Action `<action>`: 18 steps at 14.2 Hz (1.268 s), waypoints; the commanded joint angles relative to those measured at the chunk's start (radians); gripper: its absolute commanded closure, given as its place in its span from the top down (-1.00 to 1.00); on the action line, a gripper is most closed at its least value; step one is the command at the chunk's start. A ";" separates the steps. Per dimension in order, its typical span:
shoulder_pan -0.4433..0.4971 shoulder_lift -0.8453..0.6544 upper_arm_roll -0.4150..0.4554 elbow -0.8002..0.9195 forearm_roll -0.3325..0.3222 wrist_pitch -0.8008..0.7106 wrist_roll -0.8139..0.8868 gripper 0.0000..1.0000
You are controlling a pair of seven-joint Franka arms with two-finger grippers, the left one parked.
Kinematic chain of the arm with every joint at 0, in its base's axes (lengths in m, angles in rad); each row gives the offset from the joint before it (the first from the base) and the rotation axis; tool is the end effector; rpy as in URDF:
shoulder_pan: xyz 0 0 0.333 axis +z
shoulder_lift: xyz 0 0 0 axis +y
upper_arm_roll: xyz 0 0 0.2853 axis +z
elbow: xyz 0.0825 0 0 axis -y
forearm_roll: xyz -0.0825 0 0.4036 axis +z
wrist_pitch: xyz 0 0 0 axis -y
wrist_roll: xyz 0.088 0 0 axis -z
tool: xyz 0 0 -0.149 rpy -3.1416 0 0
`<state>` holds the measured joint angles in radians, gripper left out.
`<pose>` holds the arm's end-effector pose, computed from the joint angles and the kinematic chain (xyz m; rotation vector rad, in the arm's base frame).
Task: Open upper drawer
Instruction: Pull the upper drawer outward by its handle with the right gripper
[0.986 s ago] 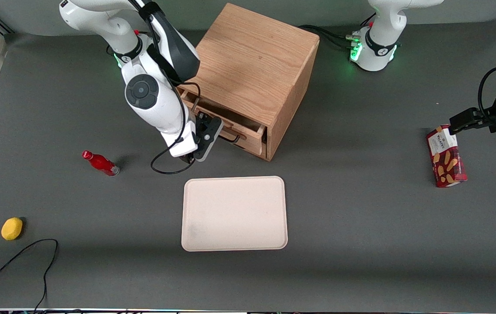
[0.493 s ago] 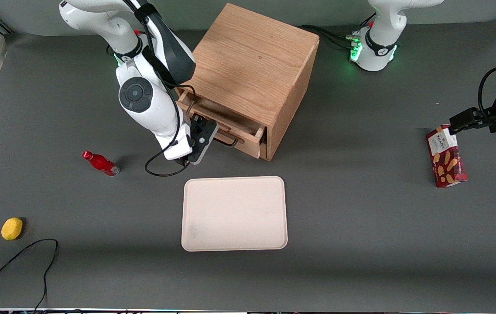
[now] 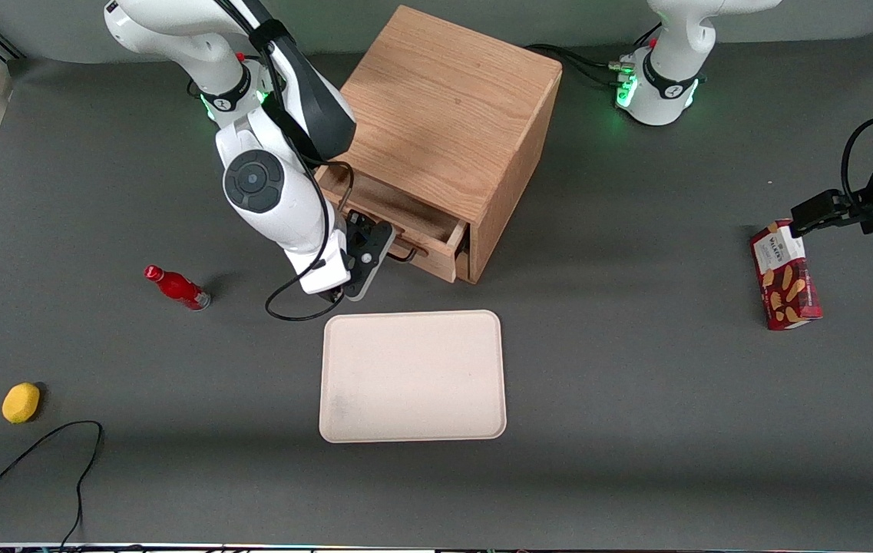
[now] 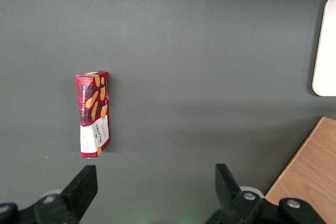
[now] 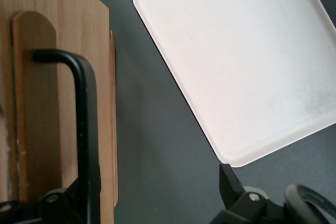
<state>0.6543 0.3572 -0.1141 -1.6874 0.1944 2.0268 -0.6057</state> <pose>0.5545 0.3585 0.3124 -2.5903 -1.5276 0.0150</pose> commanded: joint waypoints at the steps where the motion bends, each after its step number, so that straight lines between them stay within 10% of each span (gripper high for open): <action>1: -0.010 0.028 -0.002 0.048 -0.032 -0.025 -0.014 1.00; 18: -0.087 0.086 0.002 0.130 -0.030 -0.060 -0.082 1.00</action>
<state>0.5747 0.4104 -0.1168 -1.5954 0.1762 1.9613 -0.6587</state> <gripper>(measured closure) 0.000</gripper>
